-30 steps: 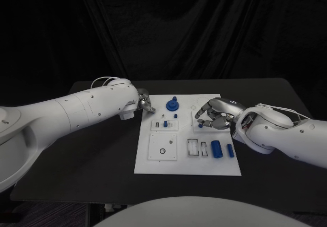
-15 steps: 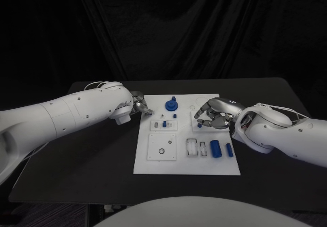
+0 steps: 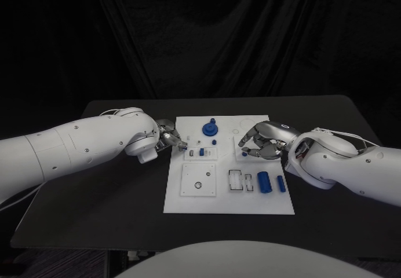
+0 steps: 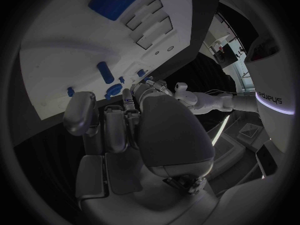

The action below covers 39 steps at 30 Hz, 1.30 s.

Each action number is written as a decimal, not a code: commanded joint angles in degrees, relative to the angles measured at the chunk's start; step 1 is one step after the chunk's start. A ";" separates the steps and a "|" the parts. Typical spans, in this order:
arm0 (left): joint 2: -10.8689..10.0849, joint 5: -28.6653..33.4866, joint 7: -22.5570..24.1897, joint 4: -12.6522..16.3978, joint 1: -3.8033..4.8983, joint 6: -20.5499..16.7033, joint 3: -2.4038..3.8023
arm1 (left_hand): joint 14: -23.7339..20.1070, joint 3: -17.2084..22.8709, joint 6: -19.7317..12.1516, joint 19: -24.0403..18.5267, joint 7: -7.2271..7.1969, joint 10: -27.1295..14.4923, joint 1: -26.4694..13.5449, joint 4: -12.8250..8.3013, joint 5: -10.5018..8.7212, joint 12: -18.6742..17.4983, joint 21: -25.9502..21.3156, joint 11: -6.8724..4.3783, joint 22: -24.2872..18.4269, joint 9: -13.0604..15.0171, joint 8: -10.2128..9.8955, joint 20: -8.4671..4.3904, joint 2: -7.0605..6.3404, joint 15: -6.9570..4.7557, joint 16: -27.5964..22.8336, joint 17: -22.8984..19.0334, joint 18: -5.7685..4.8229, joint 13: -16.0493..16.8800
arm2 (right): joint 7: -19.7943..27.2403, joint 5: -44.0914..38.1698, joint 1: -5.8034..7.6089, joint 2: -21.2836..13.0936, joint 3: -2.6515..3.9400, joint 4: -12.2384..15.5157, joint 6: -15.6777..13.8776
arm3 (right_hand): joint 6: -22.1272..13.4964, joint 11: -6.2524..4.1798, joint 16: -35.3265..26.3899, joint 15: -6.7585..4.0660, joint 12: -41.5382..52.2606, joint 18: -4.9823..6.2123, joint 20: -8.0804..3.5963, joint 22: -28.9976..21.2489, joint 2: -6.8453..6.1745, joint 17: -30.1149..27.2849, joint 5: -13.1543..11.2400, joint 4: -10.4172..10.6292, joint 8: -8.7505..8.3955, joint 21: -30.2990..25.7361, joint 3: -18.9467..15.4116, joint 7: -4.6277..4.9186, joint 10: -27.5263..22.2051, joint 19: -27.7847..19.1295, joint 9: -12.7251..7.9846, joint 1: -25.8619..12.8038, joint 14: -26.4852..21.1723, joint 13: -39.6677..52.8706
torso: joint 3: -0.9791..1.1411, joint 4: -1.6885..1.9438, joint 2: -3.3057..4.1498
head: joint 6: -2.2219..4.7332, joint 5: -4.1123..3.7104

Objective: Assemble the parts on the task board

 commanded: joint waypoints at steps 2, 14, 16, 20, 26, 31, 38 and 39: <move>-0.40 1.28 0.37 1.13 0.12 -1.09 0.05 | 4.17 0.21 0.57 6.02 -0.08 5.32 -0.55 0.06 -0.26 -0.21 -0.20 -0.30 15.09 0.12 -0.09 -0.45 -0.13 -0.24 -0.07 10.50 -0.80 14.41 | -0.91 -0.04 -0.28 -0.16 0.03 0.12 0.02 | 0.03 -0.11 -0.28 0.05 -0.26 0.46 -0.07 7.59 -0.03 0.41 0.18 0.01 -0.34 -0.20 0.28 -0.01 -0.48 -0.42 -0.08 0.34 2.45 4.78 | 0.02 -0.02 0.05 | 0.00 0.03; -0.04 1.30 1.17 1.47 0.01 -2.20 0.04 | 4.28 0.57 0.53 6.02 -0.19 5.45 -1.14 0.21 -3.60 -0.03 -0.20 -0.39 15.09 0.82 0.12 -0.49 0.10 -0.32 0.03 10.71 -0.80 14.54 | -0.90 0.40 -0.41 -0.41 0.03 0.36 -0.05 | 0.03 -0.11 -0.28 0.05 -0.26 0.46 -0.07 7.59 -0.03 0.41 0.18 0.01 -0.34 -0.20 0.28 -0.01 -0.48 -0.42 -0.08 0.34 2.45 4.78 | 0.02 -0.03 0.09 | 0.00 -0.01; 0.18 1.30 1.23 1.29 -0.01 -2.26 0.04 | 4.27 0.61 0.48 6.02 -0.18 5.45 -1.23 0.23 -4.42 -0.04 -0.20 -0.38 15.09 0.93 0.13 -0.50 0.20 -0.32 0.02 10.68 -0.80 14.53 | -0.87 0.60 -0.43 -0.38 0.03 0.37 -0.03 | 0.03 -0.11 -0.28 0.05 -0.26 0.46 -0.07 7.59 -0.03 0.41 0.18 0.01 -0.34 -0.20 0.28 -0.01 -0.48 -0.42 -0.08 0.34 2.45 4.78 | 0.02 -0.09 0.11 | 0.00 0.09; 0.62 1.16 1.31 0.89 -0.10 -2.04 0.04 | 4.27 0.65 0.41 6.02 -0.18 5.45 -1.30 0.20 -5.40 -0.04 -0.20 -0.38 15.09 1.07 0.12 -0.50 0.27 -0.31 0.01 10.68 -0.80 14.53 | -0.84 0.84 -0.46 -0.30 0.03 0.35 0.03 | 0.06 -0.09 -0.35 0.07 -0.42 0.49 -0.06 7.56 -0.06 0.34 0.28 -0.03 -0.35 -0.35 0.37 0.00 -0.64 -0.46 -0.10 0.33 2.42 4.59 | 0.00 -0.04 0.14 | 0.00 -0.04; 0.88 0.40 1.09 0.50 -0.20 -1.05 0.04 | 4.26 0.69 0.37 6.02 -0.17 5.46 -1.32 0.21 -5.69 -0.02 -0.20 -0.37 15.09 1.10 0.10 -0.50 0.36 -0.31 0.00 10.65 -0.80 14.54 | -0.81 0.96 -0.48 -0.40 0.03 0.31 -0.06 | 0.10 -0.09 -0.35 0.07 -0.41 0.49 -0.05 7.55 -0.04 0.34 0.31 -0.03 -0.33 -0.39 0.41 0.00 -0.64 -0.47 -0.10 0.34 2.42 4.60 | 0.00 -0.03 0.10 | 0.00 0.11; 0.86 0.22 0.91 0.26 -0.38 -0.83 0.04 | 4.25 0.71 0.34 6.02 -0.15 5.43 -1.38 0.26 -5.84 -0.06 -0.20 -0.35 15.09 1.13 0.09 -0.50 0.43 -0.31 -0.01 10.62 -0.80 14.52 | -0.76 0.98 -0.48 -0.48 0.03 0.29 -0.15 | 0.10 -0.09 -0.35 0.07 -0.41 0.49 -0.05 7.55 -0.04 0.34 0.31 -0.03 -0.33 -0.39 0.41 0.00 -0.64 -0.47 -0.10 0.34 2.42 4.60 | -0.01 -0.02 0.12 | 0.00 0.05; 0.82 0.16 0.97 0.43 -1.00 -1.39 0.04 | 4.24 0.72 0.32 6.02 -0.15 5.50 -1.37 0.25 -5.87 0.04 -0.20 -0.35 15.09 1.13 0.08 -0.50 0.45 -0.30 -0.02 10.60 -0.80 14.59 | -0.58 0.99 -0.48 -0.57 0.03 0.36 -0.48 | 0.13 -0.09 -0.32 0.08 -0.40 0.47 -0.05 7.59 -0.05 0.38 0.34 -0.05 -0.32 -0.30 0.45 0.00 -0.62 -0.44 -0.10 0.34 2.43 4.61 | 0.01 -0.03 0.11 | 0.00 0.10; 0.85 0.15 0.97 0.46 -1.06 -1.40 0.04 | 4.24 0.73 0.30 6.02 -0.15 5.49 -1.37 0.24 -5.89 0.02 -0.20 -0.35 15.09 1.14 0.07 -0.50 0.46 -0.30 -0.02 10.60 -0.80 14.57 | -0.56 0.99 -0.48 -0.59 0.03 0.38 -0.53 | 0.13 -0.09 -0.32 0.08 -0.40 0.47 -0.05 7.59 -0.05 0.38 0.34 -0.05 -0.32 -0.30 0.45 0.00 -0.62 -0.44 -0.10 0.34 2.43 4.61 | 0.01 -0.02 0.11 | 0.00 0.05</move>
